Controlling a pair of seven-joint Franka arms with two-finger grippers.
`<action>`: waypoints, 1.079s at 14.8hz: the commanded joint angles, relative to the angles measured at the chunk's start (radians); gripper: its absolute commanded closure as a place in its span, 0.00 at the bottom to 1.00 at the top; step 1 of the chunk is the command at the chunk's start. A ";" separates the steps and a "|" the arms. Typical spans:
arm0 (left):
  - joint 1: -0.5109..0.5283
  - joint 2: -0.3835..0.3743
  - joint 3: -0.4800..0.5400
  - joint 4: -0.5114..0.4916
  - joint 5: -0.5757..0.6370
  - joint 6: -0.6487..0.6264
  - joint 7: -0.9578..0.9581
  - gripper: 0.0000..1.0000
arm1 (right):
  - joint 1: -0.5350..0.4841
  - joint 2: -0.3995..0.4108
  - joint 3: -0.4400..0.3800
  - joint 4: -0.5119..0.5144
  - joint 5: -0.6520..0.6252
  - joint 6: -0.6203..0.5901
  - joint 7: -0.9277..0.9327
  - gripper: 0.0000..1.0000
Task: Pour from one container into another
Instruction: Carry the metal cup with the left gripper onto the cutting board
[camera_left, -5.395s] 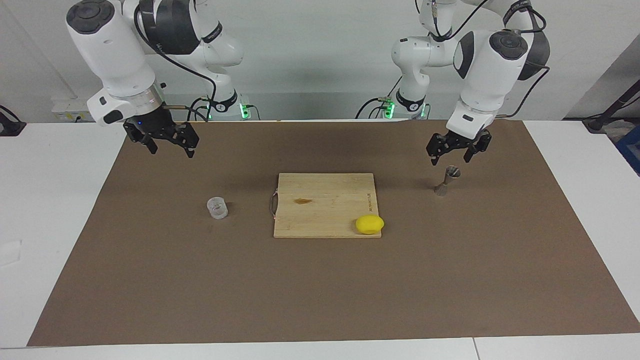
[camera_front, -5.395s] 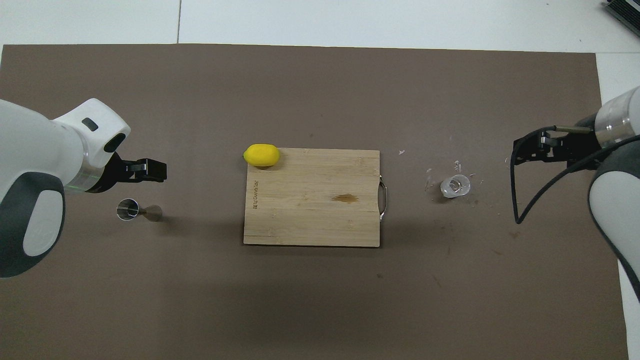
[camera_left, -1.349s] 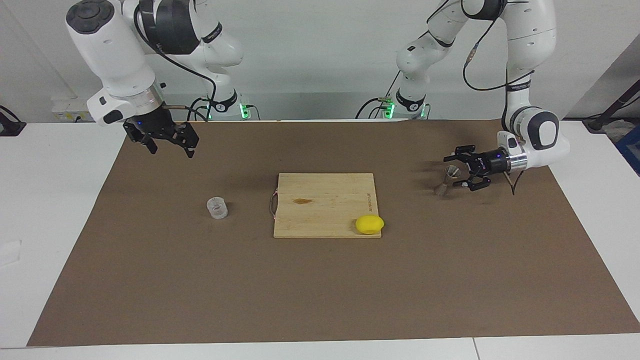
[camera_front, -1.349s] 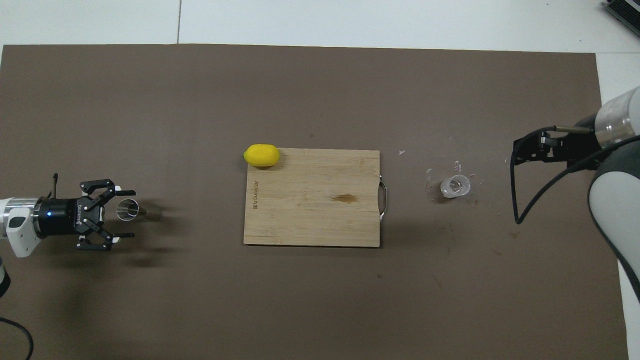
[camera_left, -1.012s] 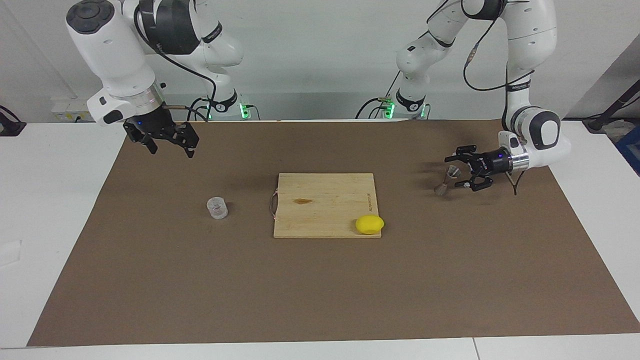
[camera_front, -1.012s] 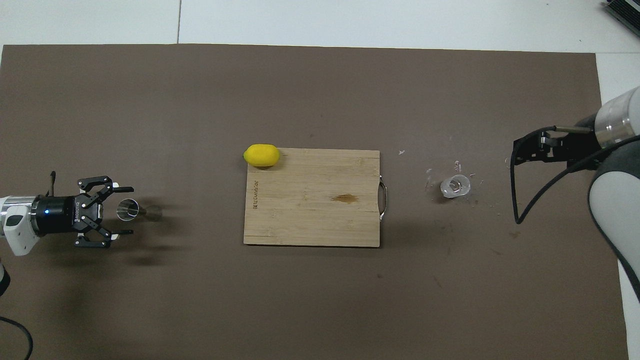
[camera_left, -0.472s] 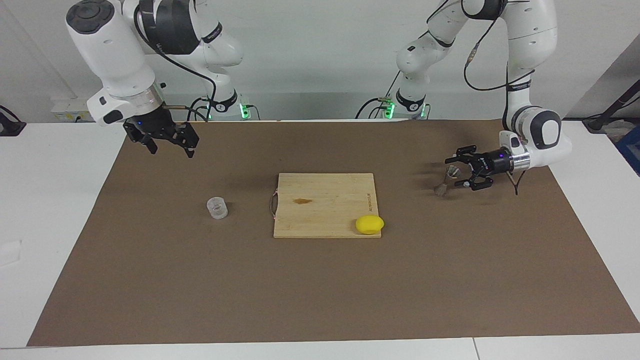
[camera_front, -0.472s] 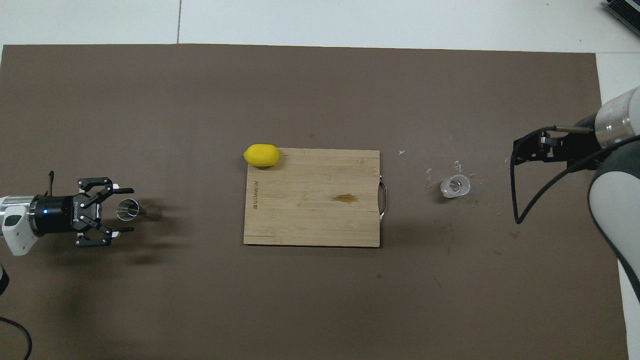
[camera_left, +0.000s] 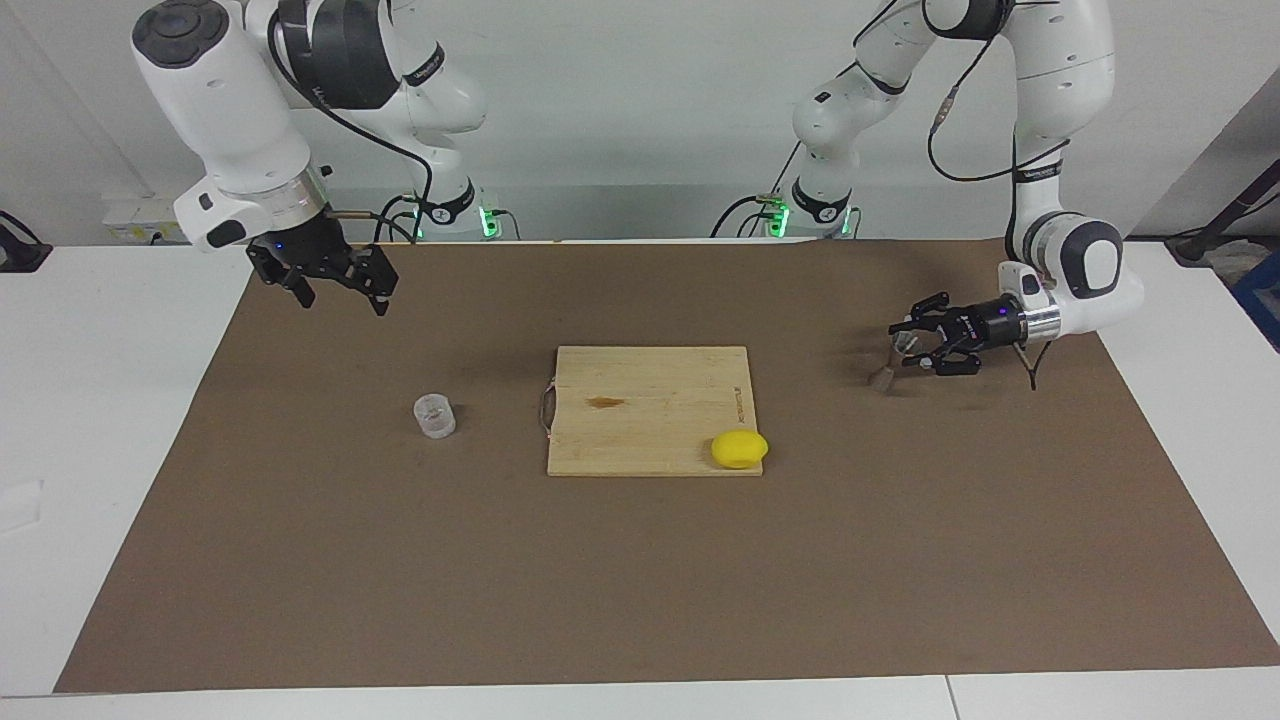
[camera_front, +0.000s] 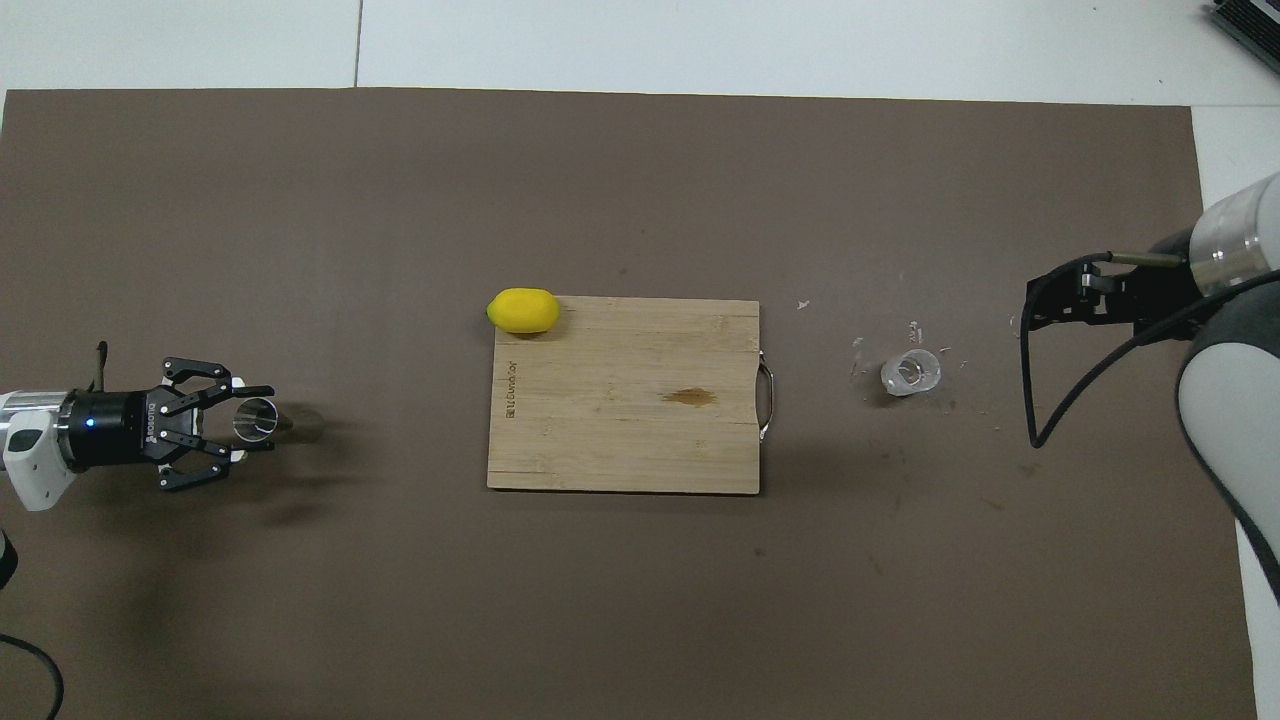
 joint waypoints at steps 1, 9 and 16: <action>-0.004 -0.013 0.005 0.003 -0.014 -0.011 0.011 0.53 | -0.007 -0.023 0.005 -0.025 -0.005 0.007 0.014 0.00; -0.022 -0.017 -0.004 0.049 -0.013 -0.057 -0.083 0.52 | -0.007 -0.023 0.005 -0.025 -0.005 0.004 0.014 0.00; -0.194 -0.045 -0.006 0.029 -0.099 -0.048 -0.141 0.51 | -0.007 -0.023 0.005 -0.025 -0.005 0.000 0.015 0.00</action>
